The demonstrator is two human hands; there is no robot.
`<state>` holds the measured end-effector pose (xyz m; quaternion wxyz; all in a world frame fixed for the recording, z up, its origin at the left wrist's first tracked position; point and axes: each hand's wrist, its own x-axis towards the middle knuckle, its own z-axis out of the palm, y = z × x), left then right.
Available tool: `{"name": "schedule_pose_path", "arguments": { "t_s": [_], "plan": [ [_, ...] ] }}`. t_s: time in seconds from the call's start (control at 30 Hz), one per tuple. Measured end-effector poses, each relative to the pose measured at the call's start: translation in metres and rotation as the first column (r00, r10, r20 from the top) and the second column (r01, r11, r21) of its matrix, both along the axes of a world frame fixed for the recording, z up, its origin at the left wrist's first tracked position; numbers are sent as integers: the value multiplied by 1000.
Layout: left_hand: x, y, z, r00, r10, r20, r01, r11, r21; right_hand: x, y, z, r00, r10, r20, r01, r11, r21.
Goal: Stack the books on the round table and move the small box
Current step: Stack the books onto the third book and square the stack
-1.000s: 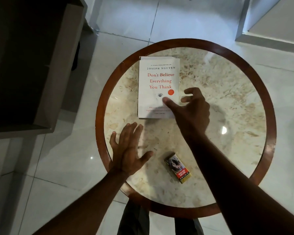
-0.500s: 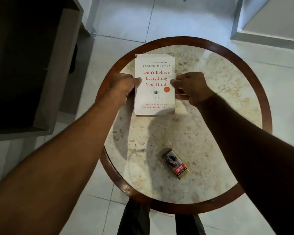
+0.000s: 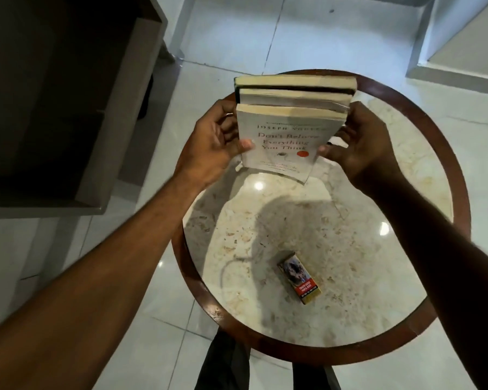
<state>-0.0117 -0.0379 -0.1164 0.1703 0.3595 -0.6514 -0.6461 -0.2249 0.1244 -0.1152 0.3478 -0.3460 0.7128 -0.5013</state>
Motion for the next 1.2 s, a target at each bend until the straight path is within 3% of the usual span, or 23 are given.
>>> {"name": "schedule_pose_path", "arguments": {
  "t_s": [0.1,0.4,0.6,0.8,0.93,1.07,1.2],
  "plan": [
    [2,8,-1,999,31,-22,-32,998,-45,11,9,3,999,-24,25,26,997,-79],
    [-2,28,5,993,117,13,-113,978,-177,24,12,0,966,-94,-241,74,993,-91],
    [-1,36,3,981,189,34,-179,963,-201,29,16,2,966,-128,-224,103,987,-120],
    [-13,49,-4,949,300,96,-291,952,-97,32,18,5,965,-200,-169,186,978,-96],
    [-41,54,-6,959,193,208,-191,981,-28,8,28,13,950,-245,-194,264,961,80],
    [-89,73,-13,934,77,349,-140,977,160,-33,57,7,951,-275,-142,307,898,314],
    [-134,102,-27,905,-11,426,-125,949,289,-71,86,-13,930,-355,-95,352,784,511]
  ]
}}
